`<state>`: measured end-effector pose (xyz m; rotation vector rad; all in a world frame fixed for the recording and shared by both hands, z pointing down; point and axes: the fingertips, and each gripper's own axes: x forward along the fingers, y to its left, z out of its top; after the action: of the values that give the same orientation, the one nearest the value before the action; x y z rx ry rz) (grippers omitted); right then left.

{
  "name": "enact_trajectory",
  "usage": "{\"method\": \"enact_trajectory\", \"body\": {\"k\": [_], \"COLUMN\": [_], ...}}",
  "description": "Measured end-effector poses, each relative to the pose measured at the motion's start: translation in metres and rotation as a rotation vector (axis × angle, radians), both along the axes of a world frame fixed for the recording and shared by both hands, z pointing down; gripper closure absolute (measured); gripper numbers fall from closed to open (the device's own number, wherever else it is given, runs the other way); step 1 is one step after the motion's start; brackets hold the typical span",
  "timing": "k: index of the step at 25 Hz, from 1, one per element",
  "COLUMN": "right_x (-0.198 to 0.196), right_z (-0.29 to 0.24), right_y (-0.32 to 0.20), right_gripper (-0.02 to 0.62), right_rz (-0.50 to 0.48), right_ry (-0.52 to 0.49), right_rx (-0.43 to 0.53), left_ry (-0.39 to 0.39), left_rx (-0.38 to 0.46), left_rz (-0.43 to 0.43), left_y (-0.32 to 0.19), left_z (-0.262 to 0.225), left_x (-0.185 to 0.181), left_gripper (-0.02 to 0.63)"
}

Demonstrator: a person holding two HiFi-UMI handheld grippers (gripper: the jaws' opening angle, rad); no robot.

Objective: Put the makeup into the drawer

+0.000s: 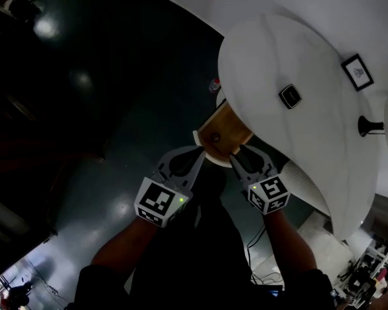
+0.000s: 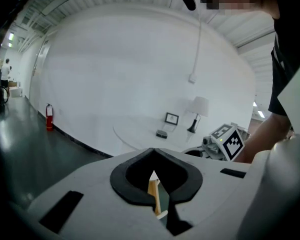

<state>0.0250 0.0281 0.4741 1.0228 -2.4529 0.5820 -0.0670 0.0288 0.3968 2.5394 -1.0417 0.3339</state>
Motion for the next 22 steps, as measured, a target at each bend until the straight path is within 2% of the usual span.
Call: {"method": "enact_trajectory", "body": {"k": [6,9,12,16,22], "right_x": [0.011,0.006,0.005,0.017,0.042], "right_z": [-0.086,-0.111,-0.137,-0.166,-0.185], "right_y": [-0.017,-0.012,-0.007,-0.009,-0.025], "right_gripper": [0.499,0.508,0.534,0.558,0.575], "right_rz": [0.076,0.075,0.077,0.102,0.107], "right_ry": [-0.037,-0.053,-0.052,-0.063,-0.038], "right_rx": [0.111,0.128,0.155,0.196,0.223], "left_ry": [0.054,0.038,0.015,0.035,0.013], "left_rx": [0.073,0.117,0.155,0.142,0.16], "left_rz": [0.049,0.084,0.063,0.02,0.035], "left_y": [-0.006,-0.001,-0.001,-0.007,-0.019], "left_z": [-0.066,-0.089,-0.109,-0.124,-0.139], "left_x": [0.008,0.005,-0.005,-0.014,0.0], "left_gripper": [0.597,0.597,0.597,0.597,0.597]}}
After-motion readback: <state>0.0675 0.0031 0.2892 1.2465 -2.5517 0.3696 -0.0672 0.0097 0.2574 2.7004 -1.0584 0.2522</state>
